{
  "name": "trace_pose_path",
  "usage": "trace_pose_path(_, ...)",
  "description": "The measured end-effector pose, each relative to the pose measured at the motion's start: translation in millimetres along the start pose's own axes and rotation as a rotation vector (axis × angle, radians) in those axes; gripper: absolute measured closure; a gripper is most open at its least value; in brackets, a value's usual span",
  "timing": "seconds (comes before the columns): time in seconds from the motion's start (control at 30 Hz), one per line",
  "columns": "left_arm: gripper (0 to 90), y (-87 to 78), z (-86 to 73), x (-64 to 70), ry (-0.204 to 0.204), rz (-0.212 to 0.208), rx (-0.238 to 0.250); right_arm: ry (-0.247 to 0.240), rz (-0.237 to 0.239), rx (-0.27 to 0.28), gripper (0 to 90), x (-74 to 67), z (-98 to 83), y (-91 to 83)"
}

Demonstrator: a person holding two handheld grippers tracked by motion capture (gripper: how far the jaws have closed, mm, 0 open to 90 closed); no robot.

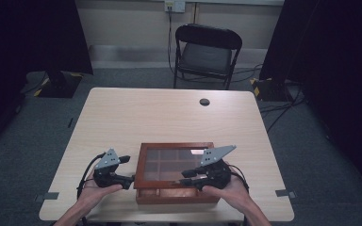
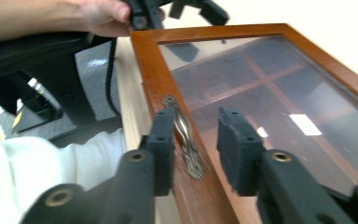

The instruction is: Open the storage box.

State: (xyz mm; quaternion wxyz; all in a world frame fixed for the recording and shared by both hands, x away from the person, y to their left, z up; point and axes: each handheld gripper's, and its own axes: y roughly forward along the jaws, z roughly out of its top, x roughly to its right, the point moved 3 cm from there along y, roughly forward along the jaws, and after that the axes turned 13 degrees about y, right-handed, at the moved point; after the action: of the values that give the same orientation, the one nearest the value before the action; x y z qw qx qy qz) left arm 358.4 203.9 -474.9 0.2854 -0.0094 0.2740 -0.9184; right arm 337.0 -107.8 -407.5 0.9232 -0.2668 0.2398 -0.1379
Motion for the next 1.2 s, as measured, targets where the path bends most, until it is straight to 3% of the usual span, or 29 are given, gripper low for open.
trace_pose_path(0.07, 17.0, -0.1, 0.7, 0.0, -0.007, 0.000, 0.008, 0.001, -0.002, 0.005, 65.1, 0.7, -1.2, -2.6)
trace_pose_path(0.27, 17.0, -1.5, 5.4, -2.9, -0.017, 0.008, 0.028, 0.017, -0.039, 0.034, 48.7, 3.2, -12.5, -11.7)
trace_pose_path(0.43, 18.1, -3.1, 6.8, -3.8, -0.017, 0.009, 0.035, 0.027, -0.070, 0.050, 40.4, 6.8, -12.2, -14.8)
trace_pose_path(0.67, 18.3, -4.5, 10.8, -6.2, -0.039, 0.004, 0.057, 0.031, -0.114, 0.082, 22.1, 11.4, -9.6, -23.9)
trace_pose_path(0.83, 18.8, -5.8, 14.9, -7.6, -0.016, 0.014, 0.048, 0.032, -0.121, 0.093, 18.8, 12.4, -8.0, -25.7)
trace_pose_path(0.93, 18.9, -6.1, 16.9, -7.8, -0.035, 0.004, 0.058, 0.038, -0.123, 0.101, 17.6, 14.9, -7.2, -28.6)
trace_pose_path(1.1, 18.7, -6.1, 20.2, -8.7, -0.028, 0.004, 0.059, 0.047, -0.132, 0.107, 17.3, 18.7, -7.4, -31.7)
trace_pose_path(1.2, 19.0, -4.9, 25.5, -8.6, -0.037, 0.002, 0.085, 0.048, -0.133, 0.111, 16.2, 20.1, -6.7, -33.2)
